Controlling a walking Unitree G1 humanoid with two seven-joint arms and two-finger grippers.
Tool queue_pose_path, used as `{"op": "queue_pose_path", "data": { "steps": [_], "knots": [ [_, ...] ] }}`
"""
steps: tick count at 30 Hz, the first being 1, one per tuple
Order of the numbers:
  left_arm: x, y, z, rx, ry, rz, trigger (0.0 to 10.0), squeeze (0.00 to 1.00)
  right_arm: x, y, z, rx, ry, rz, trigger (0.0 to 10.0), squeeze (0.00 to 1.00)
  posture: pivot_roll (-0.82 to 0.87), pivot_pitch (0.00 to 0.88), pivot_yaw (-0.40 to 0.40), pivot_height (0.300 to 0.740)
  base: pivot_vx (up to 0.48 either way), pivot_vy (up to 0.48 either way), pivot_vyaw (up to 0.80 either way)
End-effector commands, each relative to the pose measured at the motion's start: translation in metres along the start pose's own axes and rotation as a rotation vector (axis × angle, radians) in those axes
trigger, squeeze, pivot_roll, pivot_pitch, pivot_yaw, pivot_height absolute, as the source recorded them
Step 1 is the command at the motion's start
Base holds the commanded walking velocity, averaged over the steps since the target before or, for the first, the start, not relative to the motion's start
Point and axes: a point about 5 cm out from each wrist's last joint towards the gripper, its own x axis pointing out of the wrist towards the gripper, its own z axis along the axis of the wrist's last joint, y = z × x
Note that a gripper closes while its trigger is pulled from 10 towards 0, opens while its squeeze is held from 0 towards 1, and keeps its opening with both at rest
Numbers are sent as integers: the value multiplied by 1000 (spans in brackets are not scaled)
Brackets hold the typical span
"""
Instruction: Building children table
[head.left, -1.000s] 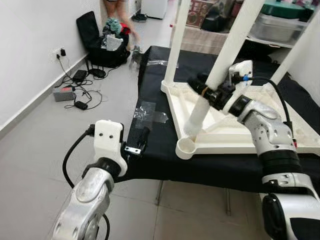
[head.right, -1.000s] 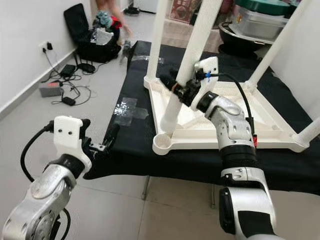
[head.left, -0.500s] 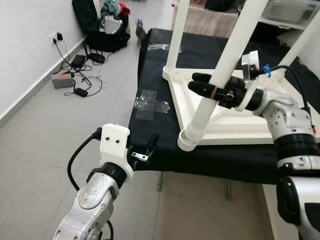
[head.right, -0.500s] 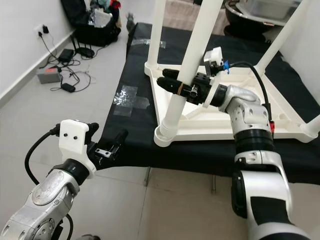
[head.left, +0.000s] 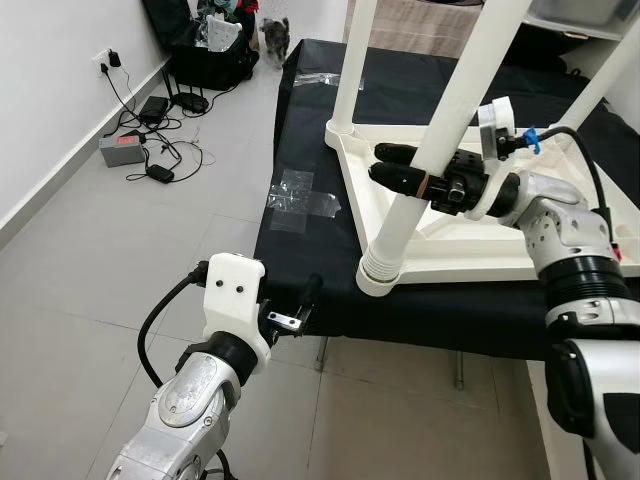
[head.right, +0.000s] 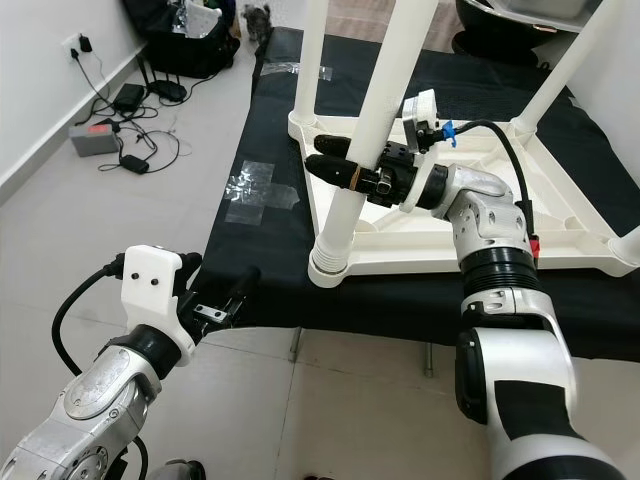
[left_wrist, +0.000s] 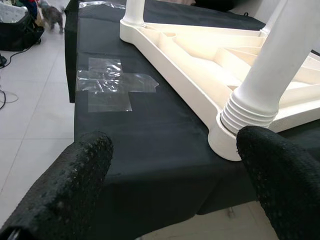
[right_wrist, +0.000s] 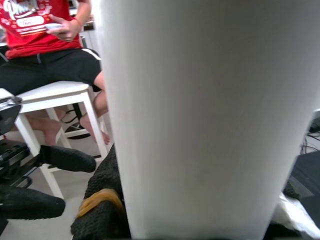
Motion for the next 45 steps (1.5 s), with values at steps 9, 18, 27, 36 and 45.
{"op": "queue_pose_path", "data": {
  "steps": [9, 18, 27, 36, 45],
  "knots": [
    [-1, -1, 2, -4, 5, -7, 10000, 0, 0, 2, -4, -22, 22, 41, 10000, 0, 161, 223, -90, 740, 0, 0, 0],
    [-1, 2, 3, 6, 7, -1, 10000, 0, 5, 4, -14, -46, 49, 34, 10000, 0, 168, 230, -90, 740, 0, 0, 0],
    [0, 1, 3, 8, 4, 0, 10000, 0, 8, 4, -20, -56, 66, -6, 10000, 0, 165, 233, -91, 740, 0, 0, 0],
    [2, 5, 6, 17, -8, 9, 10000, 0, 12, 1, -38, -54, 80, -196, 10000, 0, 160, 233, -88, 740, 0, 0, 0],
    [3, 8, 8, 26, -14, 15, 10000, 0, 11, -5, -53, -37, 87, -427, 10000, 0, 156, 237, -89, 740, 0, 0, 0]
  ]
}}
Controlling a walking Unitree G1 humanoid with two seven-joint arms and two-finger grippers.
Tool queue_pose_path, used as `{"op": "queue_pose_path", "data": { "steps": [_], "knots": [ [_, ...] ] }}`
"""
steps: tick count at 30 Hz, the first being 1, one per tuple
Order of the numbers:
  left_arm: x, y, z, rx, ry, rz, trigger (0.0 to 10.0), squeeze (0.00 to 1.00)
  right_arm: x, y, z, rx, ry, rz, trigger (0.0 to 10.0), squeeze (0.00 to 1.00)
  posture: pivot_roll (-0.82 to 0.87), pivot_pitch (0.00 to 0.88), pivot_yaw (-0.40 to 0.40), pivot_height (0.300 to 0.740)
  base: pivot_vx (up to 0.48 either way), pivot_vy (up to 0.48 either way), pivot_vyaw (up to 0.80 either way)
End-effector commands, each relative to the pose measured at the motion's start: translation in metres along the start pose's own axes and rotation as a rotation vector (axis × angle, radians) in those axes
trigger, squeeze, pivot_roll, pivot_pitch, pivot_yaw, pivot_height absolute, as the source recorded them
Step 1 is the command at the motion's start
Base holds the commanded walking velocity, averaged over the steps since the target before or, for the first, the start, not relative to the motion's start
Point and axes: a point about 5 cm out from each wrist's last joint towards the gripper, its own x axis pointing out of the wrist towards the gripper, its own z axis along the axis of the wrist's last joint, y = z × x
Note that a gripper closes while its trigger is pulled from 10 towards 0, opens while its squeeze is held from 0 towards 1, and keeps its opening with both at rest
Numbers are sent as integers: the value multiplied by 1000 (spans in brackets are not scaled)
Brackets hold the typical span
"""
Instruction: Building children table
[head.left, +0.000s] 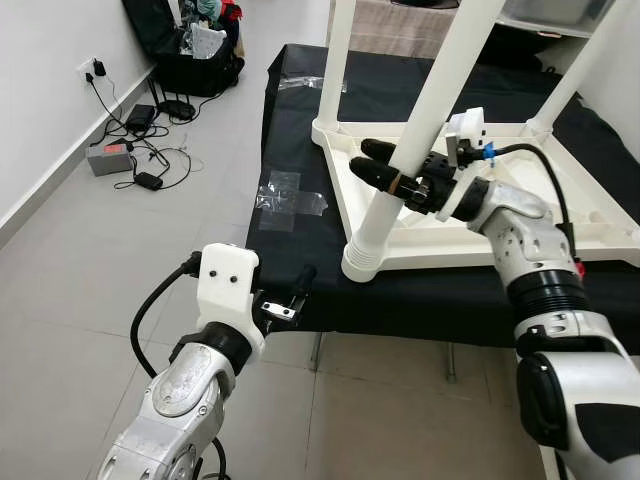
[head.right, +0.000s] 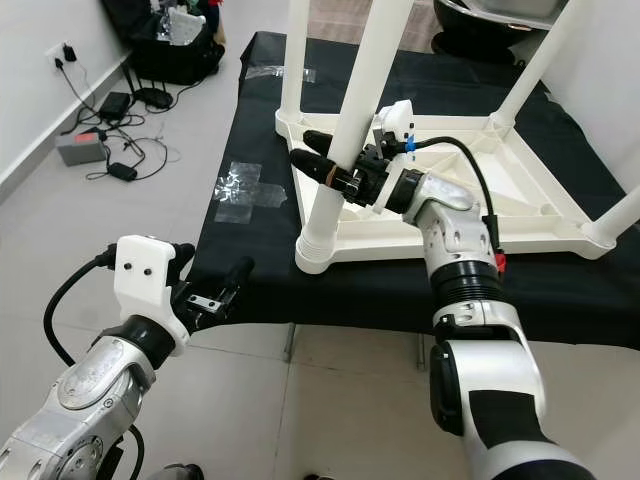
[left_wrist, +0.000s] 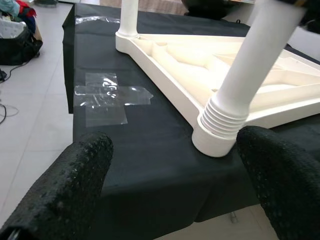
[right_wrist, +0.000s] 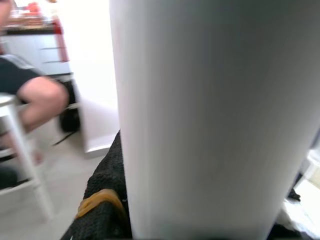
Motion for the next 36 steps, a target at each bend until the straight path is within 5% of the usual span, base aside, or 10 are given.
{"op": "queue_pose_path", "data": {
  "steps": [1, 16, 23, 36],
  "knots": [
    [-1, 1, 0, 2, 11, -2, 10000, 0, -12, 0, -33, 35, 129, -95, 10000, 0, 156, 237, -89, 740, 0, 0, 0],
    [1, 3, 0, 4, 7, 13, 10000, 0, 7, 5, -52, -36, 304, -396, 10000, 0, 144, 241, -96, 740, 0, 0, 0],
    [2, 3, 0, 5, 1, 21, 10000, 0, 21, 1, -60, 89, 357, -629, 10000, 0, 140, 239, -109, 740, 0, 0, 0],
    [0, 6, -3, 11, 4, 28, 10000, 0, 14, -3, -69, 124, 387, -899, 10000, 0, 138, 234, -111, 740, 0, 0, 0]
  ]
}}
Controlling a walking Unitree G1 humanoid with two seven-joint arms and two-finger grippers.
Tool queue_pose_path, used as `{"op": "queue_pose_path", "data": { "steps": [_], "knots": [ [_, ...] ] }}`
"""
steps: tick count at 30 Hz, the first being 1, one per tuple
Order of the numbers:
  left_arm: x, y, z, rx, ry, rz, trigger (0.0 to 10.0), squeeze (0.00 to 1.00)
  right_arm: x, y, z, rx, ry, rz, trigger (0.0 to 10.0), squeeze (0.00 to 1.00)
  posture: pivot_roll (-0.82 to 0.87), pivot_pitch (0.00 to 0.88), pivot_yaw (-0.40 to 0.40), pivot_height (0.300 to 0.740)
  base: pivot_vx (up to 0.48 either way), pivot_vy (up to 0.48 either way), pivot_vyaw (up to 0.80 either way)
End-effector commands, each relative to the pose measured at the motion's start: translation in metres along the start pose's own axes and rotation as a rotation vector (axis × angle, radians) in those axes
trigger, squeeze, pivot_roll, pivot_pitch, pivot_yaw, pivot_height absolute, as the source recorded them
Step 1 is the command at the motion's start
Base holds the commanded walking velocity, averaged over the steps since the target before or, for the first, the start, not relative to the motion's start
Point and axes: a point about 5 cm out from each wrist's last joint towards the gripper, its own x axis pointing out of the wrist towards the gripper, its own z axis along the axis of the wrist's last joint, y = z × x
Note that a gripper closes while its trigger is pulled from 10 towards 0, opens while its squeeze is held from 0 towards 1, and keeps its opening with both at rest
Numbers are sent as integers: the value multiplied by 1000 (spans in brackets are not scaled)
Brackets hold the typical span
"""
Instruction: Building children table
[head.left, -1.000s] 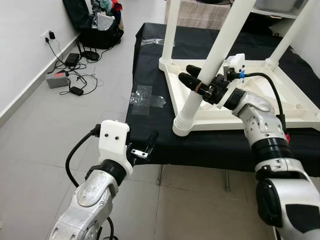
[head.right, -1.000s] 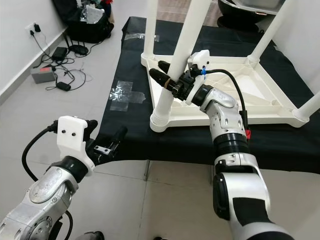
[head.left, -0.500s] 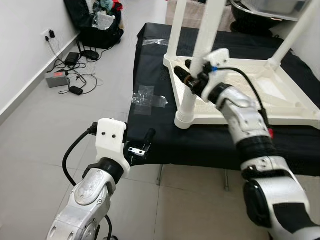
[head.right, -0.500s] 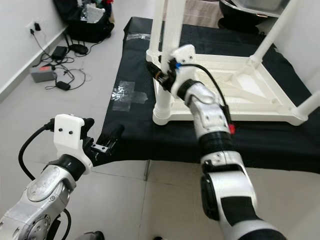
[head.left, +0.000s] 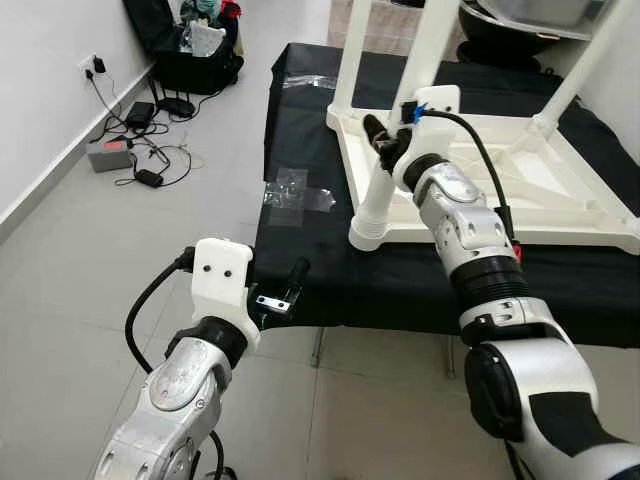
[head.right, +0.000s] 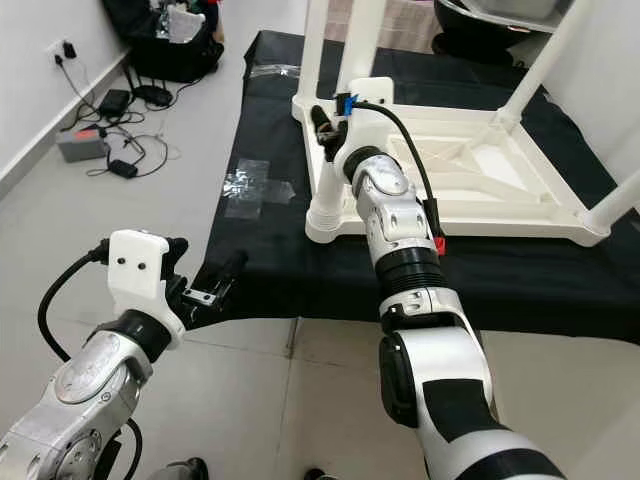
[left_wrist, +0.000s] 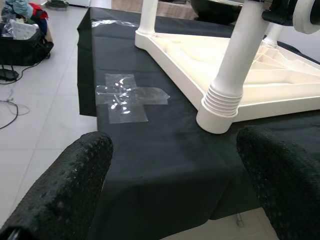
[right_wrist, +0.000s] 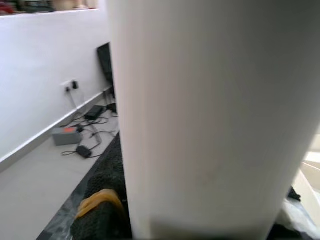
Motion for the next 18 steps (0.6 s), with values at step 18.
{"op": "queue_pose_path", "data": {
  "steps": [18],
  "knots": [
    [2, 2, -3, 9, 4, 2, 10000, 0, -24, -25, -63, 69, 204, -624, 10000, 0, 139, 237, -115, 740, 0, 0, 0]
  ]
}}
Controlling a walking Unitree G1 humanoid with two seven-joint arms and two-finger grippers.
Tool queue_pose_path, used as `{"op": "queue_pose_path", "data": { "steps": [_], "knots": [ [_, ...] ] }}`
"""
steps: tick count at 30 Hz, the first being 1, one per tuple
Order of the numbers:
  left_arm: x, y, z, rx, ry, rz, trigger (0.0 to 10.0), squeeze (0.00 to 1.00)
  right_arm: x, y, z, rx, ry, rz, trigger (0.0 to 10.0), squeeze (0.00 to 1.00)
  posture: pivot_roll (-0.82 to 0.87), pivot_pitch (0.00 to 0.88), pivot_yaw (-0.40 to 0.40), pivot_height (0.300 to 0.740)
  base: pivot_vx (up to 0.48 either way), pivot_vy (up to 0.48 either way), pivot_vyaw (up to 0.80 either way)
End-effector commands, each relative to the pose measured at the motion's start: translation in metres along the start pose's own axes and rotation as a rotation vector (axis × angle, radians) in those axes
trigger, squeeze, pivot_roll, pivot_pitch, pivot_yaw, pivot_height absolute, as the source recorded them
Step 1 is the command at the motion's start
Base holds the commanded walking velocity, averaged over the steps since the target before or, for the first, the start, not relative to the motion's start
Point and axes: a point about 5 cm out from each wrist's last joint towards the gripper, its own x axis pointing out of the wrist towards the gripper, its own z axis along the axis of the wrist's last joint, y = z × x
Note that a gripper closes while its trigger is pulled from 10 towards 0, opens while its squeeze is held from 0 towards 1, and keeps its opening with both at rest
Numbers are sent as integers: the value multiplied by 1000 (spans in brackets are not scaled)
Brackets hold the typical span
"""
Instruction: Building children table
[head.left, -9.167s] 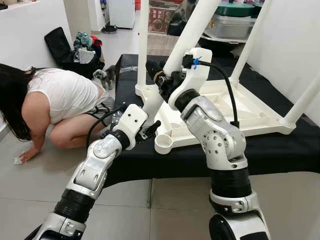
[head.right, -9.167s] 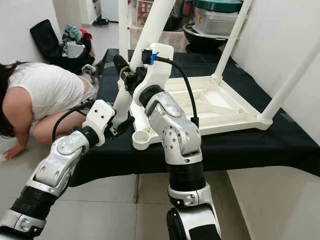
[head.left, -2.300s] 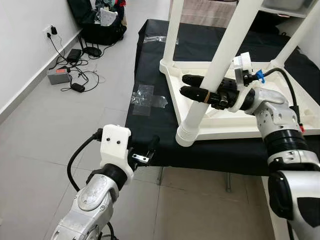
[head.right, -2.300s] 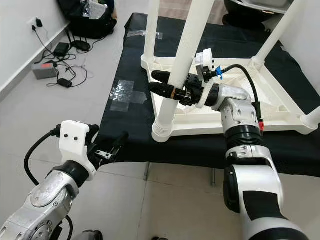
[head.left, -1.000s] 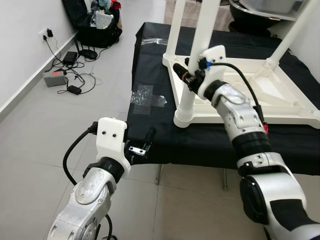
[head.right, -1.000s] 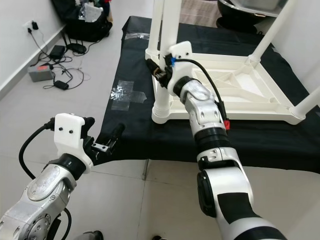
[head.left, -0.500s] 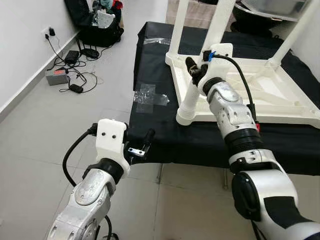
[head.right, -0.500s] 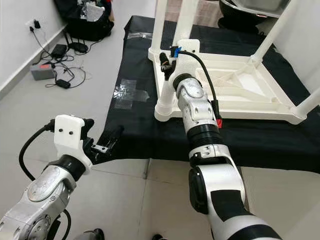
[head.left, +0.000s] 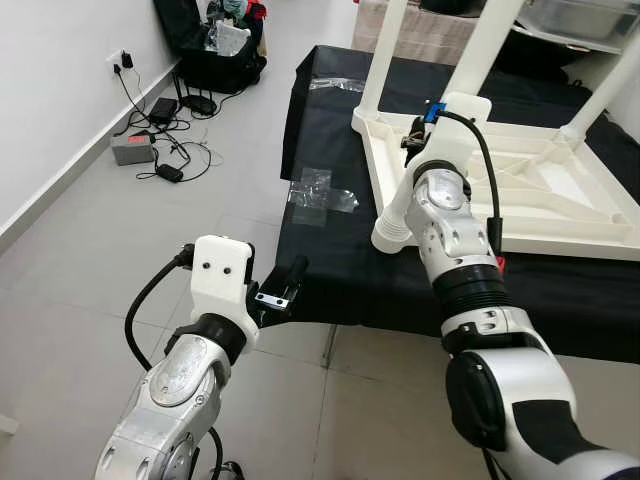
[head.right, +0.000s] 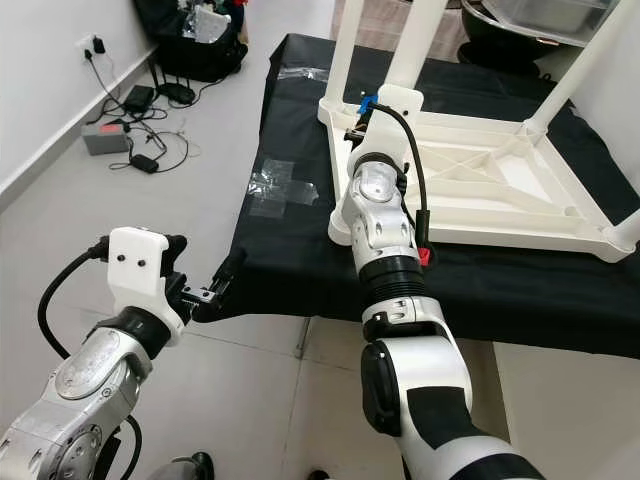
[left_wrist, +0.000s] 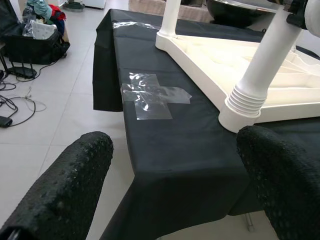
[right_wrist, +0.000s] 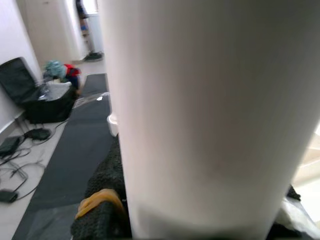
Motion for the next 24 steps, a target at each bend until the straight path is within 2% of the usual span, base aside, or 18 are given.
{"op": "queue_pose_path", "data": {
  "steps": [1, 2, 3, 5, 6, 7, 9, 10, 12, 14, 17, 20, 24],
  "knots": [
    [-1, 0, -2, 5, 5, -4, 10000, 0, -5, -28, -54, -48, 209, -147, 10000, 0, 139, 237, -115, 740, 0, 0, 0],
    [-1, 0, -2, 5, 5, -4, 10000, 0, -5, -28, -54, -48, 209, -147, 10000, 0, 139, 237, -115, 740, 0, 0, 0],
    [-1, 0, -2, 5, 4, -3, 10000, 0, -7, -27, -52, -39, 195, -206, 10000, 0, 136, 236, -115, 740, 0, 0, 0],
    [-1, 0, -2, 5, 4, -3, 10000, 0, -7, -27, -52, -39, 195, -206, 10000, 0, 136, 236, -115, 740, 0, 0, 0],
    [-1, 1, -2, 6, 4, -2, 10000, 0, -9, -27, -50, -28, 183, -281, 10000, 0, 136, 240, -119, 740, 0, 0, 0],
    [-1, 1, -2, 6, 4, -2, 10000, 0, -9, -27, -50, -28, 183, -281, 10000, 0, 136, 240, -119, 740, 0, 0, 0],
    [0, 1, -1, 5, 1, -2, 10000, 0, -15, -25, -46, -7, 155, -425, 10000, 0, 135, 241, -123, 740, 0, 0, 0],
    [0, 1, -1, 5, 1, -2, 10000, 0, -15, -25, -46, -7, 155, -425, 10000, 0, 135, 241, -123, 740, 0, 0, 0],
    [1, 1, -1, 5, -1, 0, 10000, 0, -21, -25, -47, 37, 144, -548, 10000, 0, 134, 242, -125, 740, 0, 0, 0],
    [2, 1, -1, 5, -1, 1, 10000, 0, -22, -24, -48, 37, 138, -581, 10000, 0, 135, 241, -126, 740, 0, 0, 0],
    [2, 1, -1, 5, -1, 3, 10000, 0, -23, -24, -48, 33, 137, -610, 10000, 0, 136, 242, -126, 740, 0, 0, 0],
    [3, 1, -1, 4, -4, 6, 10000, 0, -24, -26, -49, -62, 155, -726, 10000, 0, 136, 243, -129, 740, 0, 0, 0],
    [3, 1, -1, 4, -7, 8, 10000, 0, -25, -27, -48, -67, 159, -772, 10000, 0, 139, 242, -130, 740, 0, 0, 0]
  ]
}}
